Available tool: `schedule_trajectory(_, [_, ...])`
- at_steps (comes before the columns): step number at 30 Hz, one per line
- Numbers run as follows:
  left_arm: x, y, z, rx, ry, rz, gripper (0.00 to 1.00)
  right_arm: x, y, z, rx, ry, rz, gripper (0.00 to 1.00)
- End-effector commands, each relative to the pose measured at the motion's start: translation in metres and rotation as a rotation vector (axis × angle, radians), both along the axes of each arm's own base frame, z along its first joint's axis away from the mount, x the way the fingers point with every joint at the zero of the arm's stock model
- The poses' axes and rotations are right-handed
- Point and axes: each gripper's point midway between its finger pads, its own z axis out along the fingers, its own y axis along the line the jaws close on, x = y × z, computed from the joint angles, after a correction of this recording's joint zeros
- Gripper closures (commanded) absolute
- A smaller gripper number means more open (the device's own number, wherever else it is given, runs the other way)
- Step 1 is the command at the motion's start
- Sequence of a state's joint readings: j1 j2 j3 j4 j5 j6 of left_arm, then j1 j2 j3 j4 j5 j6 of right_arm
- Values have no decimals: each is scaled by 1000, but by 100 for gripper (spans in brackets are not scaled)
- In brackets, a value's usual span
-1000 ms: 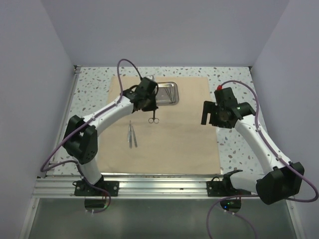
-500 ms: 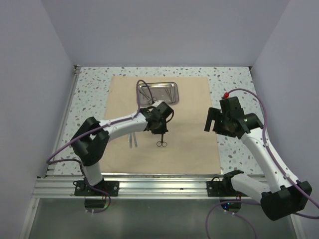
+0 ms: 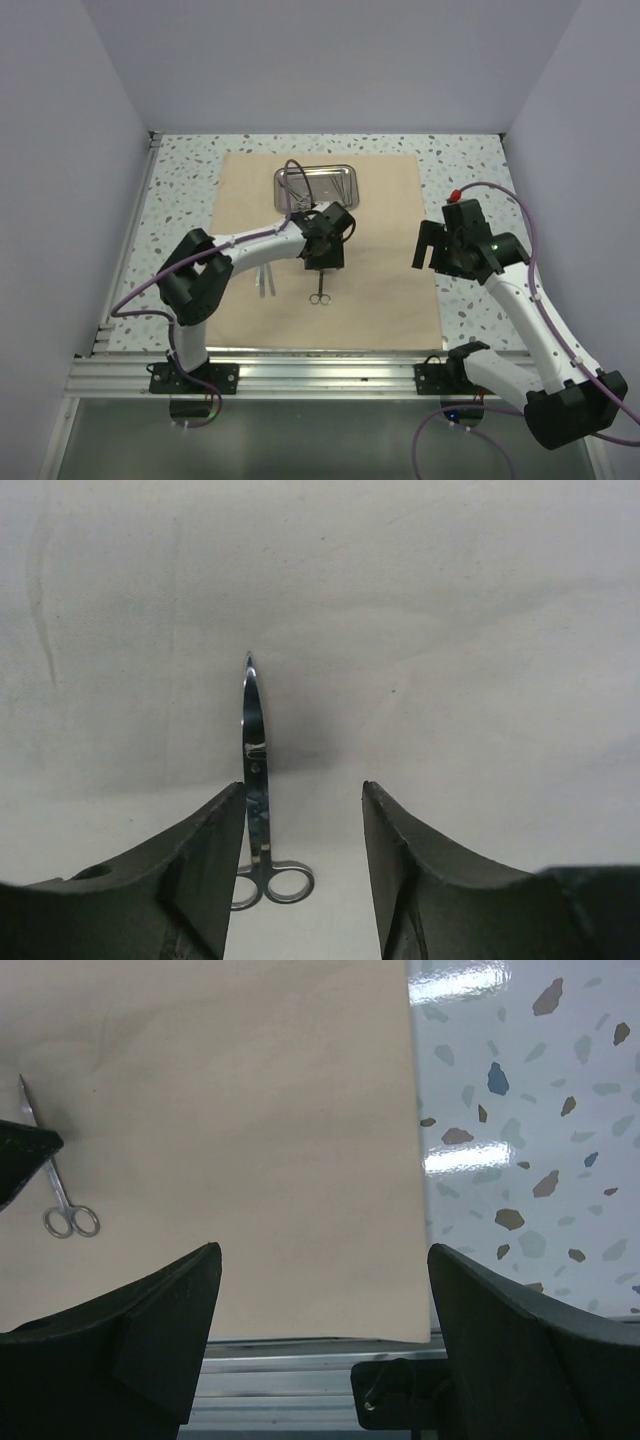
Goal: Open and lay out the surgical kit
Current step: Place the medical item in the surgical kit, then pick up the medical item from the container.
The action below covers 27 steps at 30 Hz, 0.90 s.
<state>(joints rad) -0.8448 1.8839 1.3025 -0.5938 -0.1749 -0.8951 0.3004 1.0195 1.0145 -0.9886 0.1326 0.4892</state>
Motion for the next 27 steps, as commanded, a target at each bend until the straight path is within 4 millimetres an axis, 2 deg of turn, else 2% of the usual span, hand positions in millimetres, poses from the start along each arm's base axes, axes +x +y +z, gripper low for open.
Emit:
schedule_trajectory(1, [14,-13,55,-48,-74,-25,46,-3,-5,-4,-30,3,1,12])
schedule_trajectory(2, [19,-13,70,-59,-105,-24,46,-3,-5,-6,-30,11,0,12])
schedule_trajectory(3, [32,-15,90,-70,-158,-23,46,-3,-5,-6,-31,9,0,12])
schedule_trajectory(5, [49,-14,115,-80,-219,-29,47,-1,-6,-7,-37,10,-6,12])
schedule_trajectory(8, [91,4,126,-50,-289,6,48,4,-6,-2,-40,-4,-14,12])
schedule_trajectory(9, [110,20,124,-42,-291,52,49,6,-6,-1,-42,-5,-15,12])
schedule_trajectory(10, [122,27,123,-35,-296,70,50,9,-6,4,-41,-17,-17,12])
schedule_trajectory(11, [144,40,119,-16,-302,99,50,10,-7,5,-47,-18,-17,12])
schedule_trajectory(13, [168,52,116,13,-321,122,51,14,-7,12,-54,-31,-16,12])
schedule_trajectory(14, [189,60,114,33,-337,133,51,15,-10,13,-68,-31,-20,12])
schedule_trajectory(18, [236,75,101,63,-352,165,50,16,-15,18,-95,-33,-29,12])
schedule_trajectory(19, [244,77,81,80,-327,165,50,17,-16,19,-104,-33,-31,12])
schedule_trajectory(20, [258,81,90,61,-349,188,50,17,-17,19,-109,-30,-31,12])
schedule_trajectory(24, [276,85,66,55,-324,218,50,17,-23,21,-146,-21,-38,11])
schedule_trajectory(27, [279,88,48,58,-305,241,50,18,-25,19,-159,-9,-41,11])
